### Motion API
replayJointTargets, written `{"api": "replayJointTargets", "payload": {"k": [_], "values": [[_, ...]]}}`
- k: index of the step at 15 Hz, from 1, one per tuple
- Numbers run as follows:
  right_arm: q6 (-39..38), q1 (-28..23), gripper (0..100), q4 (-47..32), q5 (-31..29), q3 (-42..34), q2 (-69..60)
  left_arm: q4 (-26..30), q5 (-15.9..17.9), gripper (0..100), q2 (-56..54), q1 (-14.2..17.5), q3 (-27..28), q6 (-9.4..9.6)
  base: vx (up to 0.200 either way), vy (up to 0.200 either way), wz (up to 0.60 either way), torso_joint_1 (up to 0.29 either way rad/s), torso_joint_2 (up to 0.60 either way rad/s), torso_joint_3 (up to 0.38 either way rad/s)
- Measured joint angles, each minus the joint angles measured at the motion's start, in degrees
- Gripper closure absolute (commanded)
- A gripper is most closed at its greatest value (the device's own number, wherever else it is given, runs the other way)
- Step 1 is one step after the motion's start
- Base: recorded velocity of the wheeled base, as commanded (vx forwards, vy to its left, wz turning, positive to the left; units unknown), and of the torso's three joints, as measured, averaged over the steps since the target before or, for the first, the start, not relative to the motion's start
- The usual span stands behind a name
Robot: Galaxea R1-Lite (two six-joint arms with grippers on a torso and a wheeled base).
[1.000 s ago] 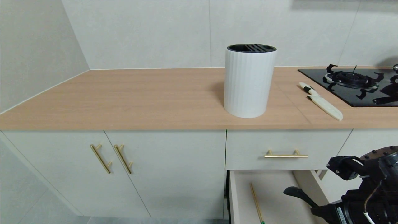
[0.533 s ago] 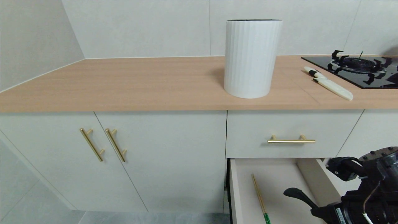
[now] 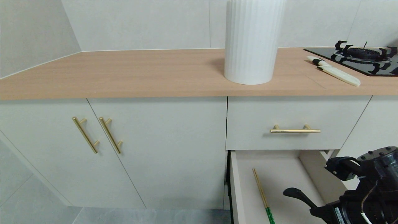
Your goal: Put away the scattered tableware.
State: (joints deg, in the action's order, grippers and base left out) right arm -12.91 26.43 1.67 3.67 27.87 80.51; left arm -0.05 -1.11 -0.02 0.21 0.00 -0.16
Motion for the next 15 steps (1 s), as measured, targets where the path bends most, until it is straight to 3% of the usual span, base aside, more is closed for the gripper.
{"api": "replayJointTargets", "payload": {"k": [7,10,15], "values": [[-1.1,-0.1,100,9.4,-1.8,-0.8,8.5,0.0,0.0,0,0.0,0.0,0.0,0.0,0.0,0.0,0.0,0.0,0.0,0.0],[-4.2,-0.2,100,21.8,-6.2,-3.0,17.9,0.0,0.0,0,0.0,0.0,0.0,0.0,0.0,0.0,0.0,0.0,0.0,0.0],[-5.1,0.0,100,48.7,-10.4,-8.0,34.6,0.0,0.0,0,0.0,0.0,0.0,0.0,0.0,0.0,0.0,0.0,0.0,0.0]]}}
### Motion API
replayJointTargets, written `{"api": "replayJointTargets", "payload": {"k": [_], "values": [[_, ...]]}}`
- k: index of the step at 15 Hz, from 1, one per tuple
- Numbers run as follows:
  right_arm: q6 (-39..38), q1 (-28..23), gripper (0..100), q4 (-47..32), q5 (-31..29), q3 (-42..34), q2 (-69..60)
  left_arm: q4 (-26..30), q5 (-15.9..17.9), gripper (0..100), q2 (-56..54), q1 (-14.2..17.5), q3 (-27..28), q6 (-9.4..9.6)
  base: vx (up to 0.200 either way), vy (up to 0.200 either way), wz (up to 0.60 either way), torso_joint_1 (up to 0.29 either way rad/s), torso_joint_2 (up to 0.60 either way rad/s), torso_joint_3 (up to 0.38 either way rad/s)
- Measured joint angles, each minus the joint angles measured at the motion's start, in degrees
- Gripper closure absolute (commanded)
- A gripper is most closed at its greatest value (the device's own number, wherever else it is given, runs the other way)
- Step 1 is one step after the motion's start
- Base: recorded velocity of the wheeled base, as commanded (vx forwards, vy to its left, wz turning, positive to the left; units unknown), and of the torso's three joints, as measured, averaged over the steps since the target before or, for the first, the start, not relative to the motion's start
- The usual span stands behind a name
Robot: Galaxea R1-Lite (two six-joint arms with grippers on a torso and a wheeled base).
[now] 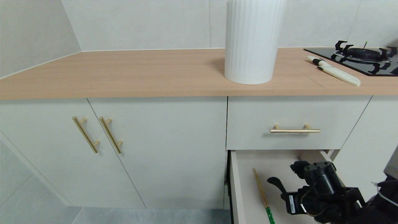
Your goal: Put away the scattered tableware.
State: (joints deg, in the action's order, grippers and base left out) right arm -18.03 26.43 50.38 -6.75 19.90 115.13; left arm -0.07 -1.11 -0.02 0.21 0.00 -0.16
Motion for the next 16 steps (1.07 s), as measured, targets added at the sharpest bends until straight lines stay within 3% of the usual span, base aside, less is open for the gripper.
{"api": "replayJointTargets", "payload": {"k": [2,6,14,15,16], "values": [[0.4,0.0,100,7.2,-1.4,-1.2,5.5,0.0,0.0,0,0.0,0.0,0.0,0.0,0.0,0.0,0.0,0.0,0.0,0.0],[1.0,0.2,100,14.3,-6.4,-1.6,12.3,0.0,0.0,0,0.0,0.0,0.0,0.0,0.0,0.0,0.0,0.0,0.0,0.0],[1.0,0.1,100,14.9,-6.8,-1.3,15.2,0.0,0.0,0,0.0,0.0,0.0,0.0,0.0,0.0,0.0,0.0,0.0,0.0],[0.9,0.1,0,14.9,-6.9,-1.2,15.2,0.0,0.0,0,0.0,0.0,0.0,0.0,0.0,0.0,0.0,0.0,0.0,0.0],[0.9,0.1,0,14.9,-6.9,-1.2,15.3,0.0,0.0,0,0.0,0.0,0.0,0.0,0.0,0.0,0.0,0.0,0.0,0.0]]}}
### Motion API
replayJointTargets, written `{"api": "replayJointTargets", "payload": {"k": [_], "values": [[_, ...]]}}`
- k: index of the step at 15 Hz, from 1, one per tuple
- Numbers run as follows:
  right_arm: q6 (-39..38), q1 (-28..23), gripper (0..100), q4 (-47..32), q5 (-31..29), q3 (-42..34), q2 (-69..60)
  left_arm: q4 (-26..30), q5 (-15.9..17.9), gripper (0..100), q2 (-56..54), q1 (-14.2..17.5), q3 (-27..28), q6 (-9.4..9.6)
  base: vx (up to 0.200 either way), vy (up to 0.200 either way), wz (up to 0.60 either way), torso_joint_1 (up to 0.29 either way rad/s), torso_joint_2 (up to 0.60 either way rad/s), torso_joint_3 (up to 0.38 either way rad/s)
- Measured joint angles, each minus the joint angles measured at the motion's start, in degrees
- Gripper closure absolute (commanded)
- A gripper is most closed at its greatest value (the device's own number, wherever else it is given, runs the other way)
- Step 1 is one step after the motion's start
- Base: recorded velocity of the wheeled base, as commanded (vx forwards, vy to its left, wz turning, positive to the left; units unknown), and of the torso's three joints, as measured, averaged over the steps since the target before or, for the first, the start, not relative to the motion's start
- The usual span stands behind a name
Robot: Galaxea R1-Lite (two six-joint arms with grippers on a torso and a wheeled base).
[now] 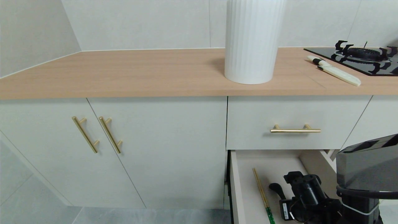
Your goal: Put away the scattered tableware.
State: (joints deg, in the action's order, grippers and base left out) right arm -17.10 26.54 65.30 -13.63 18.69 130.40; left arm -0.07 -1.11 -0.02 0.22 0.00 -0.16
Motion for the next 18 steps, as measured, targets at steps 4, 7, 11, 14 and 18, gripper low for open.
{"api": "replayJointTargets", "payload": {"k": [4,7,11,14,18], "values": [[-0.1,0.0,0,0.8,-0.1,0.0,0.5,0.0,0.2,0,0.0,0.0,0.0,1.52,0.0,0.0,0.0,0.0,0.0,0.0],[-0.1,0.0,0,1.1,-0.3,-0.6,0.0,0.1,0.2,0,0.0,0.0,0.0,-0.02,0.0,0.0,0.0,0.0,0.0,0.0],[-0.1,-0.4,0,-5.2,-0.3,-0.7,-7.0,0.1,0.2,0,0.0,0.0,0.0,0.09,0.0,0.0,0.0,0.0,0.0,0.0],[-0.2,-0.5,0,-22.9,0.1,1.4,-18.1,0.1,0.2,0,0.0,0.0,0.0,0.09,0.0,0.0,0.0,0.0,0.0,0.0],[-0.3,0.8,0,-47.8,0.3,7.6,-34.1,0.1,0.2,0,0.0,0.0,0.0,0.11,-0.1,0.0,0.0,0.0,0.0,0.001]]}}
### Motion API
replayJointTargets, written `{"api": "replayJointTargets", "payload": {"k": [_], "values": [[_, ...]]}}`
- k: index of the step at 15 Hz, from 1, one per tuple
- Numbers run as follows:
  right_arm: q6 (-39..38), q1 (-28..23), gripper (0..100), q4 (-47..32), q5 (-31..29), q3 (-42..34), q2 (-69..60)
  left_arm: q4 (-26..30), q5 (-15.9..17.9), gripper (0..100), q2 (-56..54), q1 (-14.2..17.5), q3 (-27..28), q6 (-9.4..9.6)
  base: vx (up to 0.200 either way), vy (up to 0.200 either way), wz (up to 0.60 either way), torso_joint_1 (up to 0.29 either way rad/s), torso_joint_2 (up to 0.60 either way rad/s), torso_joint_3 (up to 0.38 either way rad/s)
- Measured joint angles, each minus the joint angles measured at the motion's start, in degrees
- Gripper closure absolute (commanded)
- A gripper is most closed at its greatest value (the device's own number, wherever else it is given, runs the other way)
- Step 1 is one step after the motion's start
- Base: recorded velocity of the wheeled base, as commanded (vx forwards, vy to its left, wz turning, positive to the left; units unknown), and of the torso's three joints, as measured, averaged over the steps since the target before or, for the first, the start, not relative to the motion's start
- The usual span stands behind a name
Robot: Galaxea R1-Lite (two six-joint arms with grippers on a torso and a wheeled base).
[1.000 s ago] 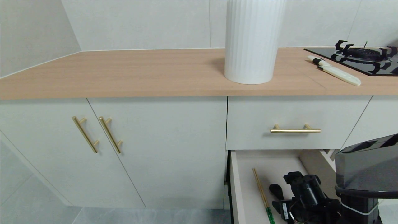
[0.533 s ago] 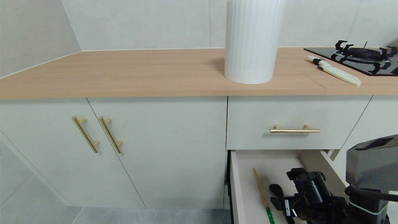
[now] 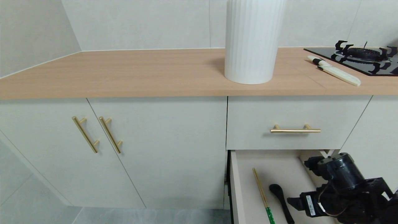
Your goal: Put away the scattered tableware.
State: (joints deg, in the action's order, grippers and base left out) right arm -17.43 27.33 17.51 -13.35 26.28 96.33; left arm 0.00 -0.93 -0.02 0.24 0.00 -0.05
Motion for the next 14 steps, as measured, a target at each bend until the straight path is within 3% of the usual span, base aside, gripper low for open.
{"api": "replayJointTargets", "payload": {"k": [6,9,12,14], "values": [[-1.6,3.8,0,-33.7,0.1,13.6,-19.5,0.0,0.0,0,0.0,0.0,0.0,-0.02,-0.2,0.0,0.0,-0.002,0.01,0.003],[-1.7,6.5,0,-43.4,0.7,16.9,-23.9,0.0,0.0,0,0.0,0.0,0.0,-0.02,0.0,0.0,0.0,0.0,0.0,0.0],[-1.6,7.9,0,-52.6,11.2,19.7,-24.3,0.0,0.0,0,0.0,0.0,0.0,-0.02,0.0,0.0,0.0,0.0,0.0,0.0],[-1.6,8.1,0,-55.7,14.1,20.8,-22.2,0.0,0.0,0,0.0,0.0,0.0,-0.02,0.0,0.0,0.0,0.0,0.0,0.0]]}}
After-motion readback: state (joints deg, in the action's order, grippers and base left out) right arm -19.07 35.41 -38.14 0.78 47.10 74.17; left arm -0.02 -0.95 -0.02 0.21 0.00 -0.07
